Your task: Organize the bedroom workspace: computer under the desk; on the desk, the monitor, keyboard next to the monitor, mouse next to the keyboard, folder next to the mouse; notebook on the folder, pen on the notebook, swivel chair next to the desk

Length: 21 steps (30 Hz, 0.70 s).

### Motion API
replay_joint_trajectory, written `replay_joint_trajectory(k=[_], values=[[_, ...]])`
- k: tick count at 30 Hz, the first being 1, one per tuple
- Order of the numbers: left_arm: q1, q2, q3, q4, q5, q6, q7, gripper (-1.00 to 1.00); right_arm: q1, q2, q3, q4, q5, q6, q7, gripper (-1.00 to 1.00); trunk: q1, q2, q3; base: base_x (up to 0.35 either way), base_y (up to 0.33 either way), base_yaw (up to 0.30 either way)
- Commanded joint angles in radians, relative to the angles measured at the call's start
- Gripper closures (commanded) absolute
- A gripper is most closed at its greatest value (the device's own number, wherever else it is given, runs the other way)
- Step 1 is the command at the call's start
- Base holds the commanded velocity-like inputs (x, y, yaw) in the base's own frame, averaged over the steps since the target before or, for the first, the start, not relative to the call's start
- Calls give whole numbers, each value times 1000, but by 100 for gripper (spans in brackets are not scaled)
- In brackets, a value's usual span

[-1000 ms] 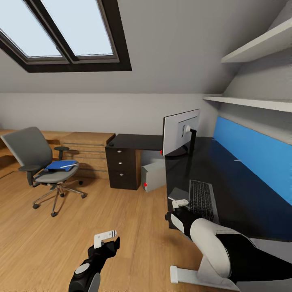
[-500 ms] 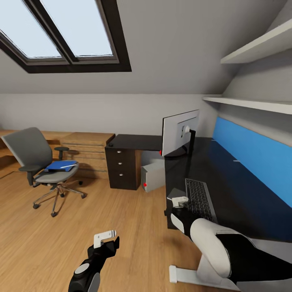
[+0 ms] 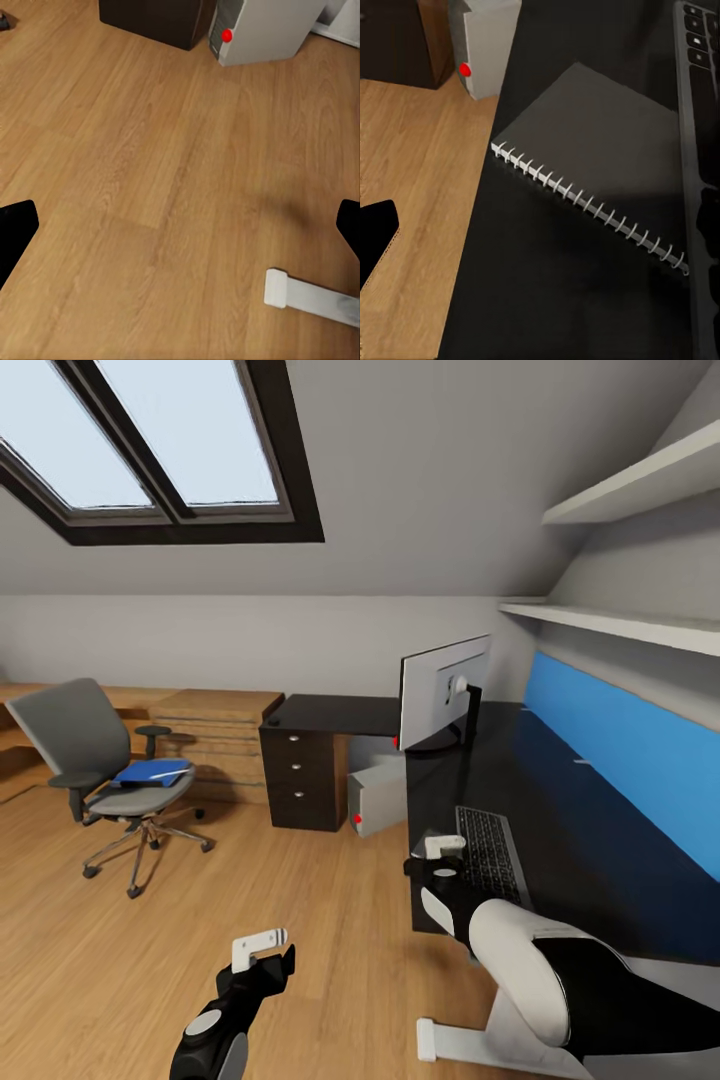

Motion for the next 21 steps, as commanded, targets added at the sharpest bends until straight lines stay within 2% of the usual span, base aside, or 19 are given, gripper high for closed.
replay_joint_trajectory(k=[1,13,17,21], values=[[-1,0,-2,0,11,3,9,-100,-1,0,-7,1,7,-5,-4,-100,-4,7,2,0,0,0],[-1,3,-1,5,11,4,7,-100,0,0,-10,-16,-46,-5,-5,-100,-50,91,40,0,0,0],[-1,3,0,5,11,6,5,-100,0,0,-13,-40,-57,33,-5,-100,-50,91,40,0,0,0],[-1,3,0,5,11,6,4,-100,0,0,-22,-105,-85,115,-5,-100,-50,91,40,0,0,0]])
